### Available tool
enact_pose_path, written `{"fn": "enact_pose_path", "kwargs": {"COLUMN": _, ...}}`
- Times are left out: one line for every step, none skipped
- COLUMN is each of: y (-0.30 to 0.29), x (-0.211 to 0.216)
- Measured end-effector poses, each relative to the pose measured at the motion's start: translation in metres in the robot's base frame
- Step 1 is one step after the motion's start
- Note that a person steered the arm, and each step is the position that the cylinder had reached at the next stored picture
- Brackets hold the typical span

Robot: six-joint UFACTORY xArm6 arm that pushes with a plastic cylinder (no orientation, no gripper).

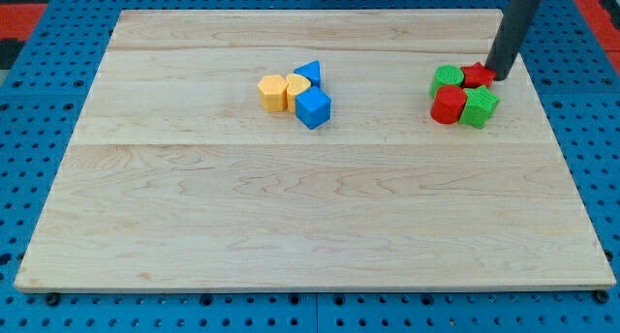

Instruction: Push the green star towards top side

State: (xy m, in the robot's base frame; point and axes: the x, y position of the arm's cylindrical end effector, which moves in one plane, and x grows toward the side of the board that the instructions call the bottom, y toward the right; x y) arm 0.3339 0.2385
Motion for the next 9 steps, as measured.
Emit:
{"fn": "enact_pose_path", "kwargs": {"y": -0.030, "x": 0.001}}
{"fn": "enact_pose_path", "kwargs": {"y": -0.067, "x": 0.005}}
{"fn": "enact_pose_path", "kwargs": {"y": -0.016, "x": 0.006}}
{"fn": "enact_pose_path", "kwargs": {"y": 0.064, "x": 0.035}}
{"fn": "enact_pose_path", "kwargs": {"y": 0.046, "x": 0.086}}
{"fn": "enact_pose_path", "kwargs": {"y": -0.009, "x": 0.077}}
{"fn": "enact_pose_path", "kwargs": {"y": -0.056, "x": 0.067}}
{"fn": "enact_pose_path", "kwargs": {"y": -0.063, "x": 0.076}}
{"fn": "enact_pose_path", "kwargs": {"y": -0.086, "x": 0.125}}
